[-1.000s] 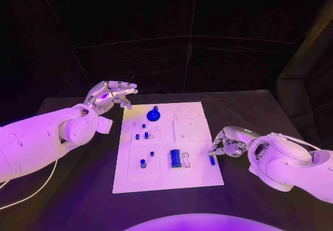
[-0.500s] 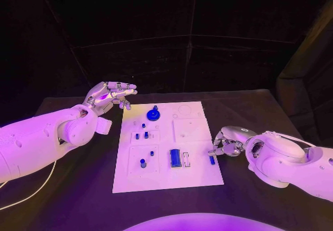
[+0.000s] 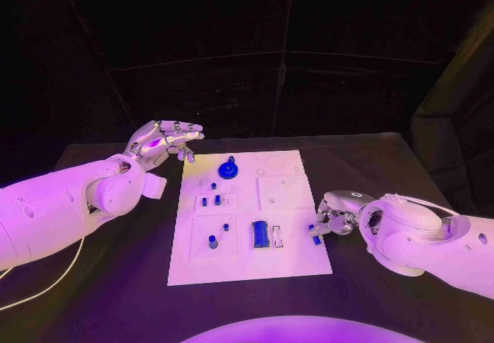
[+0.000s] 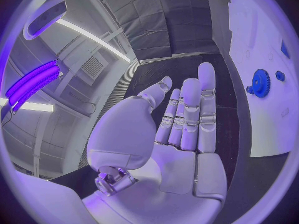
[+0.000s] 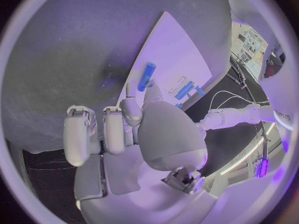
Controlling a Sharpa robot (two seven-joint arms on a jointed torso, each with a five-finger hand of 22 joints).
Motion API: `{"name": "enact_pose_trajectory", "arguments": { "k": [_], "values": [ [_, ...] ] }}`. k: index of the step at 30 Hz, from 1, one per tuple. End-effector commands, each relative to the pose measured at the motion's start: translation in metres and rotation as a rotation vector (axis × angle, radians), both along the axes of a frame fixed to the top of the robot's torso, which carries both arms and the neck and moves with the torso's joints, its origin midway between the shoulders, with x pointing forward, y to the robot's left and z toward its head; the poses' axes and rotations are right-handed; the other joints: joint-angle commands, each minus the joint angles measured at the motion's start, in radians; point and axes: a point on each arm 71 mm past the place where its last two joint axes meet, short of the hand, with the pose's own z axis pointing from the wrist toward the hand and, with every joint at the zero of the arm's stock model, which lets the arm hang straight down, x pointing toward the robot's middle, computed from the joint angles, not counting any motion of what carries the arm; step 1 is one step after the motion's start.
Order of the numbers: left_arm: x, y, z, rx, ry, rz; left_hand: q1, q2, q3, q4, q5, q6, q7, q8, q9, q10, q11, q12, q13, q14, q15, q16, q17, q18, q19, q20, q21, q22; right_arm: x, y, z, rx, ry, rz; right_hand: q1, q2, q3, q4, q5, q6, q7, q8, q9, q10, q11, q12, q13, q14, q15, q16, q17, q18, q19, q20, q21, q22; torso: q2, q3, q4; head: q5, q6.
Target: Assemble the parts on the task board
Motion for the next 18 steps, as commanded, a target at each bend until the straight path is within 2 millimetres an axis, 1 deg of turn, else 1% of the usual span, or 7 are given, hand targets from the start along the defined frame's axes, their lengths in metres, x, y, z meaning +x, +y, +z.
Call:
{"name": "enact_pose_trajectory", "arguments": {
  "k": [1,8,11,13,14,16,18],
  "values": [
    [0.0,0.0,0.001,-0.011,-0.004,-0.007,0.005,0.002,-0.004,0.001,-0.003,-0.007,-0.001,0.003,0.001,-0.006,0.0,0.003,0.0,-0.007,-0.003,0.003,-0.001,0.014,0.001,0.004,-0.003,-0.001,-0.002,0.003,-0.005,-0.039,0.04,0.023,0.013,-0.003,-0.003,-0.007,0.009,0.01,-0.003,0.007,0.002,0.004,-0.005,-0.002,0.001,0.054,-0.009,0.007,0.002,0.001,0.023,-0.005,0.002,0.171,0.0,-0.0006,-0.0003,0.001,-0.001],
    [0.0,0.001,0.001,-0.01,-0.004,-0.004,0.005,0.002,-0.004,0.001,-0.003,-0.007,-0.001,0.003,0.001,-0.006,0.0,0.003,0.0,-0.007,-0.003,0.003,-0.001,0.014,0.001,0.004,-0.003,-0.001,-0.002,0.011,-0.005,-0.054,0.031,0.052,0.054,-0.001,0.006,-0.032,0.028,0.013,-0.006,0.01,0.01,0.003,-0.009,-0.004,0.001,0.055,-0.013,0.007,0.004,0.0,0.024,-0.009,0.003,0.172,0.0,-0.0007,0.0,0.002,-0.003],
    [0.0,0.001,0.001,-0.01,-0.004,-0.004,0.005,0.002,-0.004,0.001,-0.003,-0.007,-0.001,0.003,0.001,-0.006,0.0,0.003,0.0,-0.007,-0.003,0.003,-0.001,0.014,0.001,0.004,-0.003,-0.001,-0.001,0.015,-0.004,-0.077,0.013,0.074,0.092,0.001,0.016,-0.057,0.024,0.013,-0.007,0.009,0.013,0.002,-0.01,-0.007,0.0,0.055,-0.015,0.008,0.007,0.0,0.025,-0.011,0.004,0.174,0.0,-0.0011,-0.0001,0.006,-0.003],
    [0.0,0.002,0.001,-0.01,-0.004,-0.004,0.005,0.002,-0.004,0.001,-0.003,-0.007,-0.001,0.003,0.001,-0.006,0.0,0.003,0.0,-0.007,-0.003,0.003,-0.001,0.014,0.001,0.004,-0.003,-0.001,0.0,0.018,-0.005,-0.094,0.004,0.088,0.114,0.006,0.024,-0.071,0.01,0.012,-0.008,0.008,0.015,0.001,-0.011,-0.009,-0.001,0.055,-0.016,0.008,0.008,0.0,0.025,-0.012,0.004,0.174,0.0,-0.0012,-0.0001,0.006,-0.003],
    [0.0,0.002,0.001,-0.01,-0.004,-0.004,0.005,0.002,-0.004,0.001,-0.003,-0.007,-0.001,0.003,0.001,-0.006,0.0,0.003,0.0,-0.007,-0.003,0.003,-0.001,0.014,0.001,0.004,-0.003,-0.001,0.0,0.019,-0.005,-0.101,0.001,0.093,0.12,0.008,0.027,-0.076,0.002,0.011,-0.007,0.007,0.015,0.001,-0.011,-0.01,-0.001,0.055,-0.016,0.008,0.008,0.0,0.025,-0.012,0.004,0.174,0.0,-0.0012,-0.0001,0.006,-0.004],
    [0.0,0.002,0.001,-0.01,-0.004,-0.004,0.005,0.002,-0.004,0.001,-0.003,-0.007,-0.001,0.003,0.001,-0.006,0.0,0.003,0.0,-0.007,-0.003,0.003,-0.001,0.014,0.001,0.004,-0.003,-0.001,0.0,0.022,-0.005,-0.113,-0.003,0.104,0.123,0.009,0.03,-0.079,0.0,0.01,-0.006,0.005,0.015,0.0,-0.011,-0.013,-0.003,0.055,-0.015,0.007,0.007,0.0,0.024,-0.012,0.003,0.174,0.0,-0.0007,-0.0001,0.007,-0.005],
    [0.0,0.002,0.001,-0.01,-0.004,-0.004,0.005,0.002,-0.004,0.001,-0.003,-0.007,-0.001,0.003,0.001,-0.006,0.0,0.003,0.0,-0.007,-0.003,0.003,-0.001,0.014,0.001,0.004,-0.003,-0.001,0.0,0.024,-0.005,-0.12,-0.004,0.111,0.129,0.012,0.033,-0.083,0.011,0.007,-0.005,0.002,0.015,-0.001,-0.01,-0.016,-0.004,0.054,-0.015,0.006,0.006,0.0,0.024,-0.012,0.003,0.173,0.0,-0.0009,0.0001,0.006,-0.006]
  ]
}}
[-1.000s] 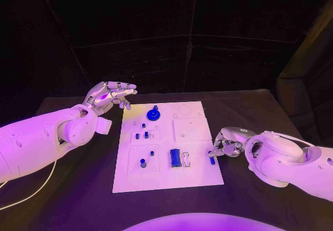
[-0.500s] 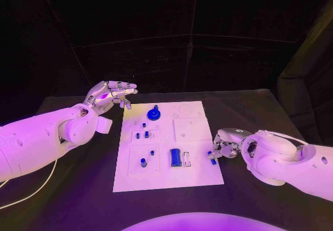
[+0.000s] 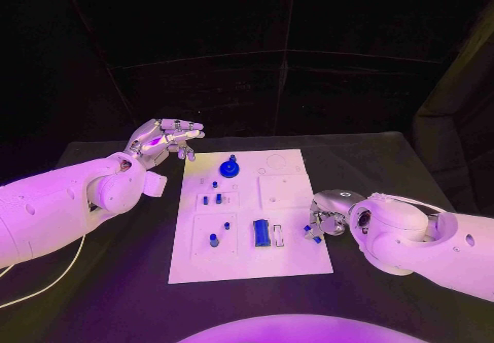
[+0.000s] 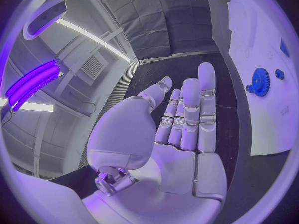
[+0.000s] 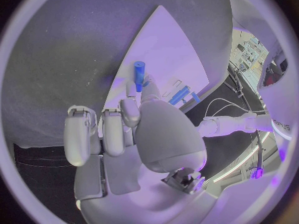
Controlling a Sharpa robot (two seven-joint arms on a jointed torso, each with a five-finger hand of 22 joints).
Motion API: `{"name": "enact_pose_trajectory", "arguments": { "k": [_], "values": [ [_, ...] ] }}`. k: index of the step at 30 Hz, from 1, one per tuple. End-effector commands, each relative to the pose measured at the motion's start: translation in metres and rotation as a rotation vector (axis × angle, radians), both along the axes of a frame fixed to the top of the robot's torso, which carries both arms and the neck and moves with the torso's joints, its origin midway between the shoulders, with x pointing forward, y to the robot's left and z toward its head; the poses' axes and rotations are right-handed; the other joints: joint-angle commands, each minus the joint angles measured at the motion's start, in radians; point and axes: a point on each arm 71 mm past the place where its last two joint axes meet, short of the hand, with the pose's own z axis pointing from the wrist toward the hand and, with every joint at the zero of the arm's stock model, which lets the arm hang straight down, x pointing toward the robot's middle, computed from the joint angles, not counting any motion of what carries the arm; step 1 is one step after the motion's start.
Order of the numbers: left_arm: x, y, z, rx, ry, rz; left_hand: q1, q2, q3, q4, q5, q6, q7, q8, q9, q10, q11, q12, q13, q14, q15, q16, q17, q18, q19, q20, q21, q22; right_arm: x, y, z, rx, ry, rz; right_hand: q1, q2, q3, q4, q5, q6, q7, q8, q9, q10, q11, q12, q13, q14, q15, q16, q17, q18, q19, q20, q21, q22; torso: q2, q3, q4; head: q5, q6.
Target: Assemble the parts on the task board
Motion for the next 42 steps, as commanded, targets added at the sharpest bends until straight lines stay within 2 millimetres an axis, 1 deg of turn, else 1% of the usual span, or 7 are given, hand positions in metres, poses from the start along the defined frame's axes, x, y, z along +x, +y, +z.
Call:
{"name": "enact_pose_trajectory", "arguments": {
  "k": [1,10,15,19,26,34,42],
  "values": [
    [0.0,0.0,0.002,-0.011,-0.004,-0.008,0.005,0.002,-0.004,0.001,-0.003,-0.007,-0.001,0.004,0.001,-0.006,0.0,0.003,0.0,-0.007,-0.003,0.003,-0.001,0.014,0.001,0.004,-0.003,-0.001,-0.001,0.002,-0.005,-0.077,0.008,0.032,0.018,0.009,0.005,-0.01,0.022,-0.007,-0.002,-0.009,-0.004,-0.004,-0.003,-0.006,-0.004,0.054,-0.007,0.003,-0.001,0.0,0.024,-0.004,0.003,0.174,0.0,0.0005,0.0008,0.0,-0.001],
    [0.0,0.0,0.002,-0.011,-0.004,-0.008,0.005,0.003,-0.007,0.0,-0.003,-0.008,-0.001,0.005,0.001,-0.008,0.0,0.006,0.0,-0.008,-0.003,0.004,-0.002,0.014,0.001,0.005,-0.004,-0.002,-0.002,0.006,-0.004,-0.044,-0.003,0.011,0.04,0.028,0.032,-0.02,0.162,0.002,-0.007,-0.023,-0.006,-0.004,-0.008,-0.01,-0.004,0.055,-0.011,0.004,0.003,-0.001,0.026,-0.006,0.004,0.176,0.0,0.0005,0.0003,0.005,-0.002],
    [0.0,0.0,0.002,-0.011,-0.004,-0.007,0.005,0.003,-0.007,0.0,-0.003,-0.008,-0.001,0.005,0.001,-0.008,0.0,0.006,0.0,-0.008,-0.003,0.004,-0.002,0.014,0.001,0.005,-0.004,-0.002,-0.005,0.005,-0.001,0.054,0.022,-0.037,0.028,0.029,0.047,-0.004,0.239,0.003,-0.008,-0.033,-0.009,-0.004,-0.009,-0.013,-0.005,0.056,-0.012,0.004,0.005,-0.001,0.028,-0.008,0.006,0.178,-0.002,0.0003,0.001,0.005,-0.001],
    [0.0,0.0,0.001,-0.011,-0.004,-0.008,0.005,0.003,-0.007,0.0,-0.003,-0.008,-0.001,0.005,0.001,-0.008,0.0,0.006,0.0,-0.008,-0.003,0.004,-0.002,0.014,0.001,0.005,-0.004,-0.002,-0.009,0.006,0.001,0.176,0.066,-0.083,0.007,0.021,0.05,0.016,0.256,0.004,-0.007,-0.039,-0.01,-0.004,-0.008,-0.019,-0.009,0.055,-0.011,0.002,0.002,0.0,0.026,-0.008,0.003,0.175,-0.001,-0.0006,0.003,0.006,0.0],
    [0.0,0.0,0.001,-0.011,-0.004,-0.008,0.005,0.003,-0.007,0.0,-0.003,-0.008,-0.001,0.005,0.001,-0.008,0.0,0.006,0.0,-0.008,-0.003,0.004,-0.002,0.014,0.001,0.005,-0.004,-0.002,-0.012,0.011,0.006,0.306,0.064,-0.123,0.002,0.015,0.06,0.025,0.277,0.01,-0.01,-0.042,-0.01,0.003,-0.01,-0.007,0.0,0.058,-0.013,0.008,0.013,-0.003,0.032,-0.009,0.01,0.182,0.0,0.0002,0.0007,0.011,0.003],
    [0.0,0.0,0.002,-0.011,-0.004,-0.007,0.005,0.003,-0.007,0.0,-0.003,-0.008,-0.001,0.005,0.001,-0.008,0.0,0.006,0.0,-0.008,-0.003,0.004,-0.002,0.014,0.001,0.005,-0.004,-0.002,-0.011,0.015,0.006,0.357,0.078,-0.157,-0.004,0.006,0.068,0.036,0.294,0.016,-0.012,-0.044,-0.01,0.008,-0.012,-0.001,0.004,0.059,-0.014,0.011,0.017,-0.004,0.035,-0.01,0.014,0.186,-0.001,-0.0008,-0.0011,0.013,0.003],
    [-0.001,0.0,0.002,-0.012,-0.004,-0.009,0.005,0.003,-0.007,0.0,-0.003,-0.008,-0.001,0.005,0.001,-0.008,0.0,0.006,0.0,-0.008,-0.003,0.004,-0.002,0.014,0.001,0.005,-0.004,-0.002,-0.008,0.026,0.002,0.375,0.105,-0.167,-0.025,-0.005,0.073,0.058,0.306,0.026,-0.013,-0.047,-0.01,0.014,-0.013,0.008,0.01,0.06,-0.015,0.015,0.024,-0.005,0.038,-0.011,0.016,0.189,0.0,-0.0008,0.004,0.011,0.003]
  ]
}}
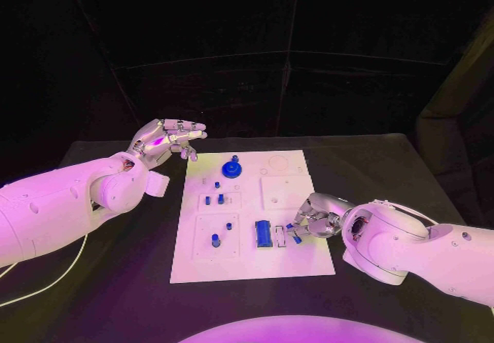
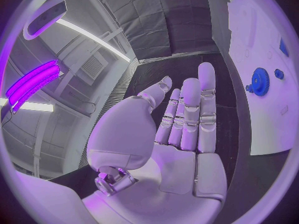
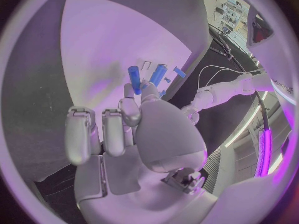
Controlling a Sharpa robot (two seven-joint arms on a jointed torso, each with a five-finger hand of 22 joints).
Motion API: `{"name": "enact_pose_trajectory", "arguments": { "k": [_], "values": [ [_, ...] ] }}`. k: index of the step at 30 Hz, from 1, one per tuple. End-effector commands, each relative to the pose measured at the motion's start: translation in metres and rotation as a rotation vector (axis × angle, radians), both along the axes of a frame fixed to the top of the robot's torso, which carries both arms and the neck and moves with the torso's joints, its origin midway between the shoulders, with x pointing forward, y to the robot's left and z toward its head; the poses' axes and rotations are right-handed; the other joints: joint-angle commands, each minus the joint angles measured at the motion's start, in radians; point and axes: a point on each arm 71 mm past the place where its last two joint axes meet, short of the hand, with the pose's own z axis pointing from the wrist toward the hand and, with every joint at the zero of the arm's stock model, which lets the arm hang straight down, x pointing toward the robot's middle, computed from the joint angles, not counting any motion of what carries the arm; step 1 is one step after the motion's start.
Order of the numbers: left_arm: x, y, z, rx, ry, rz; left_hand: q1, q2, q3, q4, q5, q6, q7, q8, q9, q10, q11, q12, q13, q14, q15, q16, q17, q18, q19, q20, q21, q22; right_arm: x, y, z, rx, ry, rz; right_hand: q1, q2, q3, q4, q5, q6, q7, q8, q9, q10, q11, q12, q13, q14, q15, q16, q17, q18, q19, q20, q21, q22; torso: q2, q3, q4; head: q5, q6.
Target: Assemble the parts on the task board
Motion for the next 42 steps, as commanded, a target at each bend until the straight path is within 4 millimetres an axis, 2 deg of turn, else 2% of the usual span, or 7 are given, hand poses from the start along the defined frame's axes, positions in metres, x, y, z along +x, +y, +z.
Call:
{"name": "enact_pose_trajectory", "arguments": {
  "k": [1,5,8,17,25,34,42],
  "values": [
    [0.0,-0.001,0.002,-0.012,-0.004,-0.009,0.005,0.003,-0.007,0.0,-0.003,-0.008,-0.001,0.005,0.001,-0.008,0.0,0.006,0.0,-0.004,0.001,0.004,-0.001,0.014,0.001,0.005,-0.004,-0.001,0.002,0.003,-0.001,0.036,0.019,-0.03,-0.024,-0.007,0.0,0.016,0.005,0.014,-0.003,-0.001,0.001,0.013,0.0,0.018,0.011,0.061,-0.008,0.007,0.014,-0.005,0.043,-0.008,0.006,0.19,0.001,-0.0004,0.0038,0.0,0.0],
    [0.0,-0.001,0.002,-0.012,-0.005,-0.008,0.005,0.003,-0.007,0.0,-0.003,-0.008,-0.001,0.005,0.001,-0.008,0.0,0.006,0.0,-0.004,0.001,0.004,-0.001,0.014,0.001,0.005,-0.004,-0.001,0.004,0.007,-0.004,0.026,0.035,-0.031,-0.038,-0.016,0.002,0.031,0.005,0.025,-0.006,-0.001,0.002,0.02,-0.003,0.028,0.019,0.061,-0.011,0.009,0.016,-0.006,0.044,-0.01,0.008,0.192,0.001,-0.0012,0.0026,0.002,-0.001],
    [0.0,-0.001,0.002,-0.012,-0.004,-0.009,0.005,0.003,-0.007,0.0,-0.003,-0.008,-0.001,0.005,0.001,-0.008,0.0,0.006,0.0,-0.004,0.001,0.004,-0.001,0.014,0.001,0.005,-0.004,-0.001,0.006,0.011,-0.006,0.019,0.044,-0.03,-0.04,-0.016,0.003,0.033,0.005,0.026,-0.006,-0.002,0.003,0.02,-0.003,0.028,0.019,0.061,-0.011,0.009,0.017,-0.006,0.045,-0.01,0.008,0.192,0.001,0.001,-0.0003,0.006,-0.002],
    [-0.001,-0.002,0.002,-0.013,-0.003,-0.013,0.005,0.003,-0.007,0.0,-0.003,-0.008,-0.001,0.005,0.001,-0.008,0.0,0.006,0.0,-0.004,0.001,0.004,-0.001,0.014,0.001,0.005,-0.004,-0.001,0.009,0.017,-0.01,-0.015,0.059,-0.03,-0.043,-0.016,0.009,0.04,0.008,0.029,-0.007,-0.004,0.003,0.021,-0.004,0.028,0.019,0.061,-0.012,0.009,0.017,-0.006,0.044,-0.011,0.007,0.192,0.0,0.0,0.0001,0.006,-0.005],
    [0.0,-0.002,0.002,-0.013,-0.002,-0.014,0.005,0.003,-0.007,0.0,-0.003,-0.008,-0.001,0.005,0.001,-0.008,0.0,0.006,0.0,-0.004,0.001,0.004,-0.001,0.014,0.001,0.005,-0.004,-0.001,0.009,0.02,-0.012,-0.051,0.077,-0.01,-0.051,-0.018,0.012,0.049,0.005,0.033,-0.008,-0.006,0.003,0.021,-0.004,0.026,0.019,0.061,-0.012,0.009,0.017,-0.005,0.044,-0.012,0.007,0.191,0.0,0.0013,-0.0004,0.008,-0.008],
    [0.0,-0.002,0.001,-0.012,-0.001,-0.015,0.005,0.003,-0.007,0.0,-0.003,-0.008,-0.001,0.005,0.001,-0.008,0.0,0.006,0.0,-0.004,0.001,0.004,-0.001,0.014,0.001,0.005,-0.004,-0.001,0.008,0.024,-0.013,-0.06,0.085,0.019,-0.065,-0.026,0.016,0.066,-0.005,0.042,-0.01,-0.007,0.005,0.023,-0.006,0.025,0.02,0.061,-0.013,0.008,0.017,-0.005,0.043,-0.013,0.006,0.191,0.0,0.0011,0.0003,0.009,-0.009],
    [0.0,-0.002,0.001,-0.012,0.0,-0.015,0.005,0.003,-0.007,0.0,-0.003,-0.008,-0.001,0.005,0.001,-0.008,0.0,0.006,0.0,-0.004,0.001,0.004,-0.001,0.014,0.001,0.005,-0.004,-0.001,0.007,0.025,-0.012,-0.061,0.084,0.03,-0.07,-0.028,0.018,0.072,0.003,0.046,-0.011,-0.008,0.007,0.025,-0.007,0.026,0.021,0.061,-0.014,0.009,0.018,-0.005,0.043,-0.013,0.006,0.191,0.0,0.0013,-0.0006,0.011,-0.01]
  ]
}}
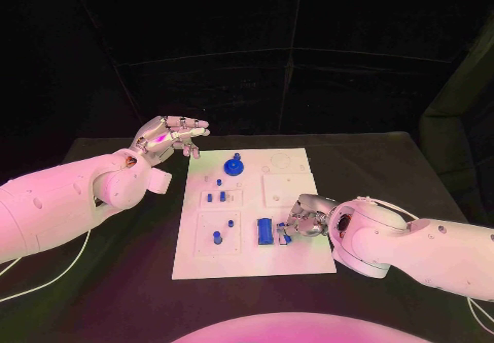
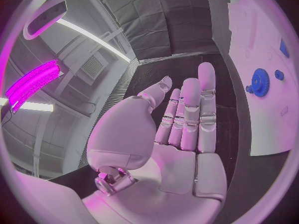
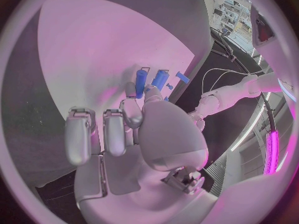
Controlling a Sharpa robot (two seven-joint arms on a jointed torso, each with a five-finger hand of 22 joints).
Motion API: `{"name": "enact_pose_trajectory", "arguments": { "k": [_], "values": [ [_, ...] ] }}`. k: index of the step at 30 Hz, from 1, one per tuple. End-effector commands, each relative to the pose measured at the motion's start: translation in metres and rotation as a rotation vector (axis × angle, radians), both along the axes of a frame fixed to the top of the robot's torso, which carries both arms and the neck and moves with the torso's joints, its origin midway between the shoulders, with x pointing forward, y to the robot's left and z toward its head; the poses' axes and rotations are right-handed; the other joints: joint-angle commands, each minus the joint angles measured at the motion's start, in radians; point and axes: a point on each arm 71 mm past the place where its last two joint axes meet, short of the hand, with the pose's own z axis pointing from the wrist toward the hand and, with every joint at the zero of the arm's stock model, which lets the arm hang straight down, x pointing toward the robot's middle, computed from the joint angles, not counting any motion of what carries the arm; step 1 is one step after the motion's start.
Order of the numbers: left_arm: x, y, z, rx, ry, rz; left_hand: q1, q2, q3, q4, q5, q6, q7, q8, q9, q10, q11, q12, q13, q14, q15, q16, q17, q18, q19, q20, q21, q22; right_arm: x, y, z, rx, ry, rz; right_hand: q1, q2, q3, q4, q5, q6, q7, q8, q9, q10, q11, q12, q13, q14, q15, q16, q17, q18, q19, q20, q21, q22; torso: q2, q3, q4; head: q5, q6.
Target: Assemble the parts on the task board
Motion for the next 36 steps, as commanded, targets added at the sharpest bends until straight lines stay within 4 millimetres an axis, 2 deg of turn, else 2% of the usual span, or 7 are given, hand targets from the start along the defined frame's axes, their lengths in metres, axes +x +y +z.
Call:
{"name": "enact_pose_trajectory", "arguments": {
  "k": [1,13,18,21,22,26,36],
  "values": [
    [0.0001,-0.0015,0.0013,-0.011,-0.001,-0.011,0.005,0.003,-0.007,0.0,-0.003,-0.008,-0.001,0.005,0.001,-0.008,0.0,0.006,0.0,-0.004,0.001,0.004,-0.001,0.014,0.001,0.005,-0.004,-0.001,-0.0024,0.0012,-0.0014,-0.018,0.014,0.023,-0.01,-0.003,0.003,0.007,0.003,0.009,0.001,-0.005,0.001,0.008,-0.001,0.0,0.001,0.059,-0.008,0.006,0.019,-0.005,0.04,-0.009,0.002,0.191,0.0,0.0004,-0.0011,0.002,-0.001],
    [0.0004,-0.0016,0.001,-0.01,0.001,-0.013,0.006,0.004,-0.01,0.0,-0.003,-0.01,0.0,0.007,0.001,-0.011,0.0,0.009,0.0,-0.005,0.001,0.005,-0.002,0.014,0.001,0.005,-0.005,-0.002,-0.003,0.002,0.0008,-0.002,-0.005,0.02,-0.076,-0.009,-0.018,0.051,0.015,0.018,0.004,-0.009,0.006,0.013,0.002,0.002,0.005,0.059,-0.006,0.007,0.02,-0.006,0.041,-0.009,0.003,0.192,0.001,-0.0004,-0.0001,0.002,-0.001],
    [0.0005,-0.0016,0.001,-0.01,0.001,-0.013,0.006,0.004,-0.01,0.0,-0.003,-0.01,0.0,0.007,0.001,-0.011,0.0,0.009,0.0,-0.005,0.001,0.005,-0.002,0.014,0.001,0.005,-0.005,-0.002,-0.0015,0.001,0.0016,0.001,-0.025,0.013,-0.165,0.007,-0.055,0.05,-0.111,0.023,0.004,-0.012,0.011,0.015,0.003,0.002,0.007,0.059,-0.005,0.005,0.019,-0.005,0.04,-0.007,0.002,0.192,0.0,-0.0006,-0.0002,0.001,-0.001],
    [0.0005,-0.0015,0.001,-0.01,0.001,-0.013,0.006,0.004,-0.01,0.0,-0.003,-0.01,0.0,0.007,0.001,-0.011,0.0,0.009,0.0,-0.005,0.001,0.005,-0.002,0.014,0.001,0.005,-0.005,-0.002,-0.0008,0.0002,0.0019,0.002,-0.034,0.01,-0.225,0.02,-0.086,0.049,-0.248,0.024,0.003,-0.013,0.018,0.016,0.003,0.002,0.01,0.059,-0.005,0.006,0.021,-0.005,0.04,-0.007,0.001,0.192,0.0,-0.0006,0.0007,0.001,-0.002],
    [0.0005,-0.0014,0.001,-0.01,0.001,-0.012,0.006,0.004,-0.01,0.0,-0.003,-0.01,0.0,0.007,0.001,-0.011,0.0,0.009,0.0,-0.005,0.001,0.005,-0.002,0.014,0.001,0.005,-0.005,-0.002,-0.0007,0.0001,0.0021,0.002,-0.036,0.009,-0.234,0.02,-0.091,0.053,-0.269,0.024,0.004,-0.014,0.02,0.016,0.003,0.003,0.011,0.06,-0.005,0.006,0.021,-0.005,0.04,-0.007,0.002,0.192,0.0,-0.0007,0.0008,0.0,-0.001],
    [0.0005,-0.0012,0.001,-0.009,0.001,-0.012,0.006,0.004,-0.01,0.0,-0.003,-0.01,0.0,0.007,0.001,-0.011,0.0,0.009,0.0,-0.005,0.001,0.005,-0.002,0.014,0.001,0.005,-0.005,-0.002,-0.0011,-0.0001,0.003,0.004,-0.044,0.011,-0.268,0.03,-0.106,0.055,-0.309,0.024,0.004,-0.015,0.024,0.016,0.003,0.002,0.012,0.06,-0.005,0.007,0.023,-0.005,0.04,-0.006,0.002,0.193,0.0,0.0,-0.0005,0.002,-0.001],
    [0.0006,-0.0007,0.0009,-0.008,0.002,-0.01,0.005,0.005,-0.011,0.0,-0.003,-0.011,0.0,0.008,0.001,-0.012,0.001,0.01,0.0,-0.005,0.001,0.005,-0.003,0.014,0.001,0.005,-0.006,-0.003,-0.007,-0.0031,0.0056,0.006,-0.03,0.031,-0.284,0.037,-0.112,0.055,-0.316,0.026,0.003,-0.015,0.028,0.017,0.002,0.001,0.012,0.061,-0.005,0.01,0.029,-0.006,0.043,-0.006,0.005,0.196,0.0,0.0001,-0.0012,0.001,-0.003]
  ]
}}
